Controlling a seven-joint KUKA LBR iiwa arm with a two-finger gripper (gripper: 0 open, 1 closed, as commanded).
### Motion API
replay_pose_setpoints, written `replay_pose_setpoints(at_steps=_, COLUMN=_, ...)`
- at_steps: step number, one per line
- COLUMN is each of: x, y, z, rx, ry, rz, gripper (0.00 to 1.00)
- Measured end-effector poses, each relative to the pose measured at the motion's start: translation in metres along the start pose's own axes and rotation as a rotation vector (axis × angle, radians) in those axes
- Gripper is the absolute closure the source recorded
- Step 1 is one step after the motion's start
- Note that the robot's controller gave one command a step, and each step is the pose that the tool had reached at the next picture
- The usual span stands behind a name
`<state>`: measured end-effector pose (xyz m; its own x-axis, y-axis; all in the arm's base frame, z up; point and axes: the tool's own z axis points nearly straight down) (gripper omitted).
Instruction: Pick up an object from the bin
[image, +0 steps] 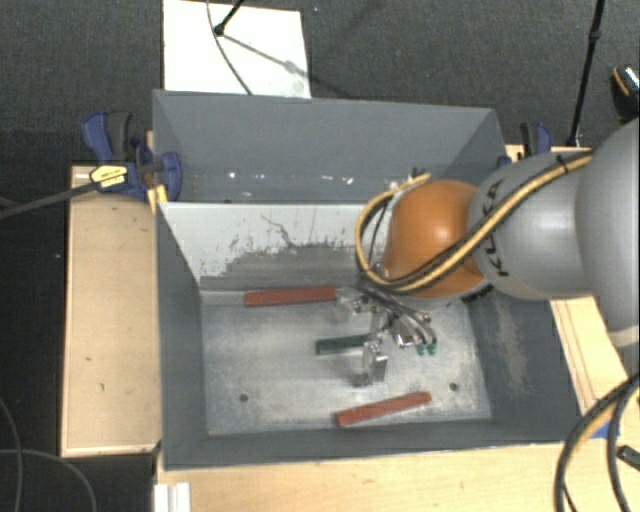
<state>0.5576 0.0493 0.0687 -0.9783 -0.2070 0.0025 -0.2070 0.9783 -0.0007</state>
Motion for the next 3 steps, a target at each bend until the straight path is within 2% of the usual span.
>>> replay_pose_setpoints(at_steps=1, x=0.018, y=-0.007, z=-0.001, rx=0.000, ry=-0.001, rz=-0.357, gripper=0.00)
replay_pose_setpoints(at_steps=2, x=0.018, y=-0.007, z=-0.002, rx=-0.001, ry=-0.002, rz=-0.349, gripper=1.00)
replay_pose_setpoints(at_steps=3, x=-0.018, y=-0.011, z=-0.149, rx=0.004, ry=-0.013, rz=-0.547, gripper=1.00)
